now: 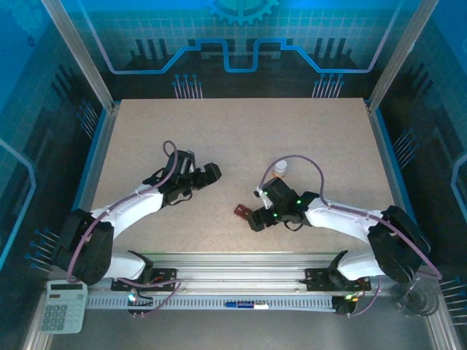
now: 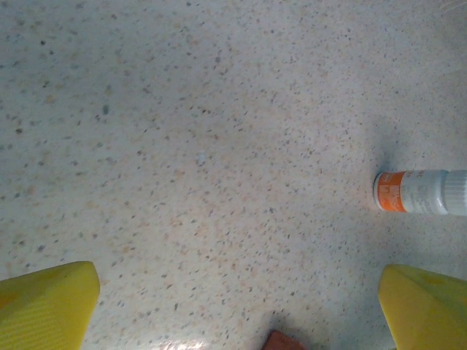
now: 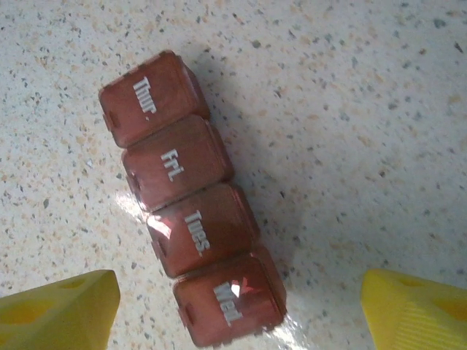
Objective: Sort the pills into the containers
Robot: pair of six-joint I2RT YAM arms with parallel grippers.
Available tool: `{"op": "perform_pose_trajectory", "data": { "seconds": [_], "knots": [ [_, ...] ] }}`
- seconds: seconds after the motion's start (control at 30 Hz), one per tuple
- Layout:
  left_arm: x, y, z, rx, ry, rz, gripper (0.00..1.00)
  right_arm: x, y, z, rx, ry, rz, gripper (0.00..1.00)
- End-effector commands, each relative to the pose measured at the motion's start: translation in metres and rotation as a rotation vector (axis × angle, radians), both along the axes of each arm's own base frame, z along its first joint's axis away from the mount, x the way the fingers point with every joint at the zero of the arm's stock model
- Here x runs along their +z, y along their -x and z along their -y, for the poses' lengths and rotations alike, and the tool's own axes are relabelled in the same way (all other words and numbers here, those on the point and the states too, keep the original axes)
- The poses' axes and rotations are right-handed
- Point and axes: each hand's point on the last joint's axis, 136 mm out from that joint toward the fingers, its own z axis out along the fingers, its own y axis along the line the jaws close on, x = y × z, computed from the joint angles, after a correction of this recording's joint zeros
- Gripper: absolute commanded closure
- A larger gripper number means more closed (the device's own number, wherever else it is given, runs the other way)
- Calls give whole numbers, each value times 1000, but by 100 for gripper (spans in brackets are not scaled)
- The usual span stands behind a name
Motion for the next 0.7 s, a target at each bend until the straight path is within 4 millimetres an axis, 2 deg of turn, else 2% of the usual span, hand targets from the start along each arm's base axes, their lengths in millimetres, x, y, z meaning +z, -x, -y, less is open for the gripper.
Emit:
{"op": "perform_pose_trajectory", "data": {
  "seconds": [0.0,0.17,0.37,0.67],
  "knots": [
    [3,9,-5,-19,8,3,1,4,-6,-15,48,5,36,15],
    [4,11,-9,-9,13,5,1,-4,2,-24,77,21,12,17],
    [4,9,-12,-4,18,4,1,-9,14,-32,102,23,-7,24],
    [0,11,-15,2,24,0,1,-15,20,-30,88,47,-5,31]
  ]
}}
